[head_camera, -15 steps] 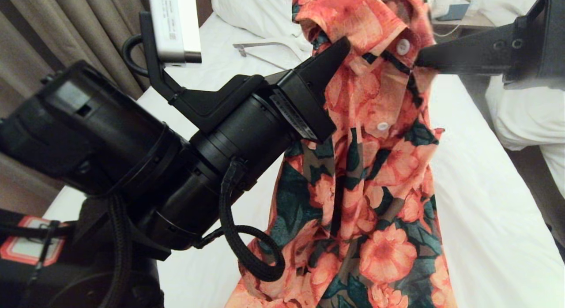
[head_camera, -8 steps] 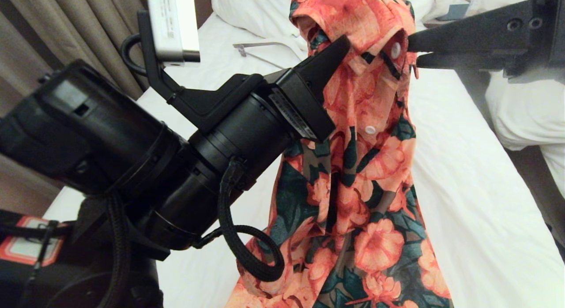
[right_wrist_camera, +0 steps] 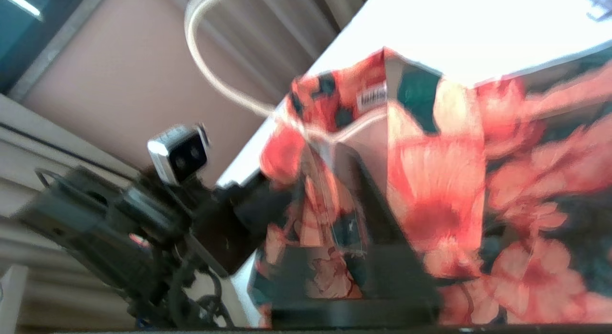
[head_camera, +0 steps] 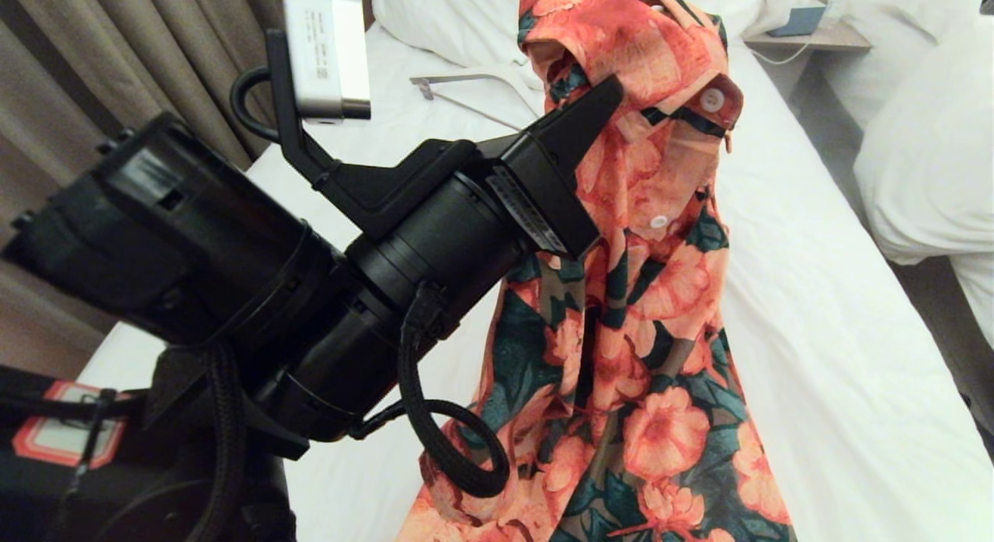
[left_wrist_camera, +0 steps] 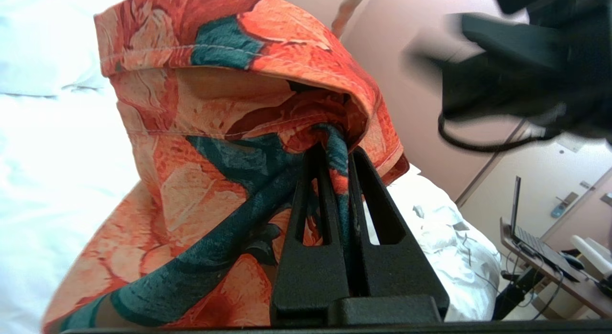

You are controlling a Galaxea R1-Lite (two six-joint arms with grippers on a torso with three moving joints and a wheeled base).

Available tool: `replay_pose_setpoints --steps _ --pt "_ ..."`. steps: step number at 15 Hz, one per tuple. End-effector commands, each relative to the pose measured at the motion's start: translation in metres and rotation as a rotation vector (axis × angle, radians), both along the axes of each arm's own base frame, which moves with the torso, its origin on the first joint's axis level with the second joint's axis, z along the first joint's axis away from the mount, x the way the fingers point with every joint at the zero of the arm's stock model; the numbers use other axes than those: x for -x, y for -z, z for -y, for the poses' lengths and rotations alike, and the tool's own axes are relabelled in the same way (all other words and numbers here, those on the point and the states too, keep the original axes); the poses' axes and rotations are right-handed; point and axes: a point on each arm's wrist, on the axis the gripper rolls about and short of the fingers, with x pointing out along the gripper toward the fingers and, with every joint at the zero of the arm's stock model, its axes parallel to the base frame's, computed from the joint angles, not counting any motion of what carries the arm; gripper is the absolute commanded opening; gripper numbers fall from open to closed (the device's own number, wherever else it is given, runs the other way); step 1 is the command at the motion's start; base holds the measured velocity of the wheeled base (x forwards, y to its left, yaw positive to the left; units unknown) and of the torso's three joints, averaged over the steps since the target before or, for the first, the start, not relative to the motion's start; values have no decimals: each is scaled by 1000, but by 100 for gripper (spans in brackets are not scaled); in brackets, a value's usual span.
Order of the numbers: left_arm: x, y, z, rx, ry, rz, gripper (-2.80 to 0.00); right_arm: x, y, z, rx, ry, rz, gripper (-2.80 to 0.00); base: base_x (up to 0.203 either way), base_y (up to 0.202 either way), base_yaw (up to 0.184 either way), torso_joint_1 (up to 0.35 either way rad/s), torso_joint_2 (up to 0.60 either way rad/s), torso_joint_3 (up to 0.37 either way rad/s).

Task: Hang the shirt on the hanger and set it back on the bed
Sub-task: Take the clothes hanger out of the clothes

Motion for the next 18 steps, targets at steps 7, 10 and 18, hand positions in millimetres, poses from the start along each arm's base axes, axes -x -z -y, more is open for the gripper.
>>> replay_pose_setpoints --steps 7,10,18 --pt "1 15 18 -36 29 -28 -280 -26 4 -25 91 -23 -29 0 0 0 0 0 0 0" --pt "-1 19 21 -46 27 -34 -280 -19 6 -23 142 -35 -7 0 0 0 0 0 0 0" --pt "0 26 27 -95 40 -67 -280 -26 16 -30 314 -36 140 0 0 0 0 0 0 0"
